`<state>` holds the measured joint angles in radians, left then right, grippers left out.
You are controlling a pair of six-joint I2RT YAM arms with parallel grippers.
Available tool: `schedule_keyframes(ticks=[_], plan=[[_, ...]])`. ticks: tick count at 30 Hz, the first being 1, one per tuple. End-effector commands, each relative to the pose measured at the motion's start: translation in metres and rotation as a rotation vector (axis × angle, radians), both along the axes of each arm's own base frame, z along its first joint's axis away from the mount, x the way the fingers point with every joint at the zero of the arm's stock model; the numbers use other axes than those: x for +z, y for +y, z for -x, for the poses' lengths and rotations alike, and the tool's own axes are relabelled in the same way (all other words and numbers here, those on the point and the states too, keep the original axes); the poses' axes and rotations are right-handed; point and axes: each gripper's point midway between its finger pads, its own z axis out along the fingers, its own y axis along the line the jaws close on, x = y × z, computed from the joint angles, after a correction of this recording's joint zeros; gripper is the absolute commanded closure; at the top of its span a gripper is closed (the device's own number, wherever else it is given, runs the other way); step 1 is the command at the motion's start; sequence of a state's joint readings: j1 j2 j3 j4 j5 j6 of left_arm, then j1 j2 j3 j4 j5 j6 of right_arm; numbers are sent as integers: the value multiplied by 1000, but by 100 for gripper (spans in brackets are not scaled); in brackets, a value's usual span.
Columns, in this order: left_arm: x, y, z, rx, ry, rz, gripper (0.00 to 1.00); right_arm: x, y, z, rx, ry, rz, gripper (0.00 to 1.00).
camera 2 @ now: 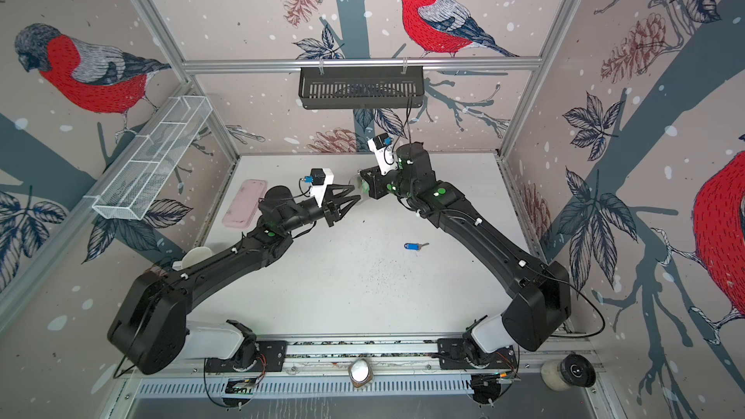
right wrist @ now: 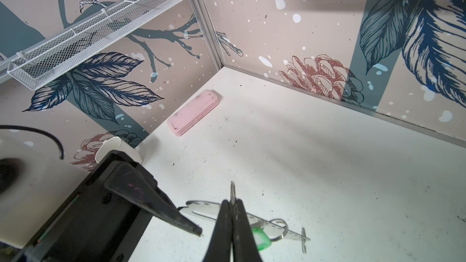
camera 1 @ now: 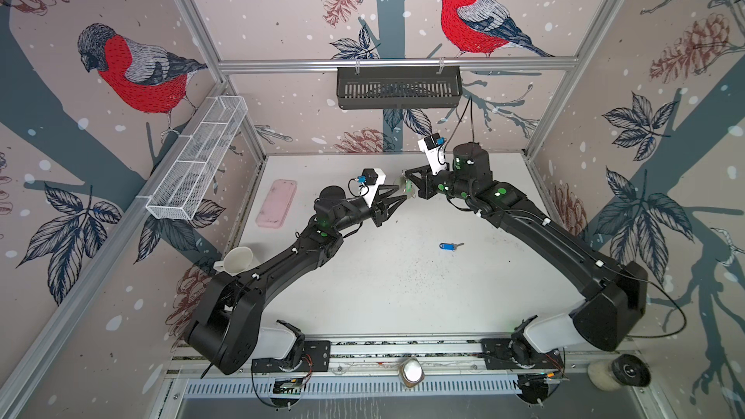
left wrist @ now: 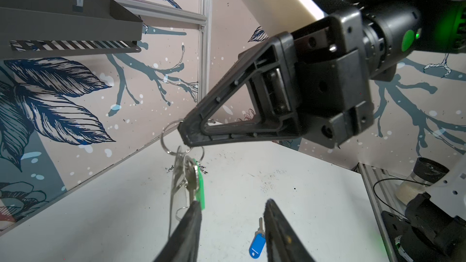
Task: Attach keys to a key ring
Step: Insert the key into the keyring.
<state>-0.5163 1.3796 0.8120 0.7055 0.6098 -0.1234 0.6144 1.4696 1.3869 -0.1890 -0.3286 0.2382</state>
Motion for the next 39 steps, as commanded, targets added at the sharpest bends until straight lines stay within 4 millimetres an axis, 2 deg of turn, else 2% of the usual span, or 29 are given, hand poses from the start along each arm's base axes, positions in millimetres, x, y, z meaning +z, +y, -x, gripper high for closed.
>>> schedule_keyframes(ticks=[1,9,19,22,26,29,39], plan=[[12,-1,-8,29,-29,27,56,11,5,2,24,-9,-40,100],[6,0,-24,96,-12,17,54,11,11,11,73,24,-71,100],[8,0,-29,115,-24,31,56,10,16,19,116,48,-108,100],[10,0,-29,115,-30,34,62,9,16,20,125,52,-112,100],[11,1,-29,118,-31,36,80,7,15,20,127,49,-108,100],[11,2,-28,121,-32,27,89,6,14,20,127,53,-109,100],[-1,12,-46,233,17,-51,99,6,10,21,135,69,-101,100]])
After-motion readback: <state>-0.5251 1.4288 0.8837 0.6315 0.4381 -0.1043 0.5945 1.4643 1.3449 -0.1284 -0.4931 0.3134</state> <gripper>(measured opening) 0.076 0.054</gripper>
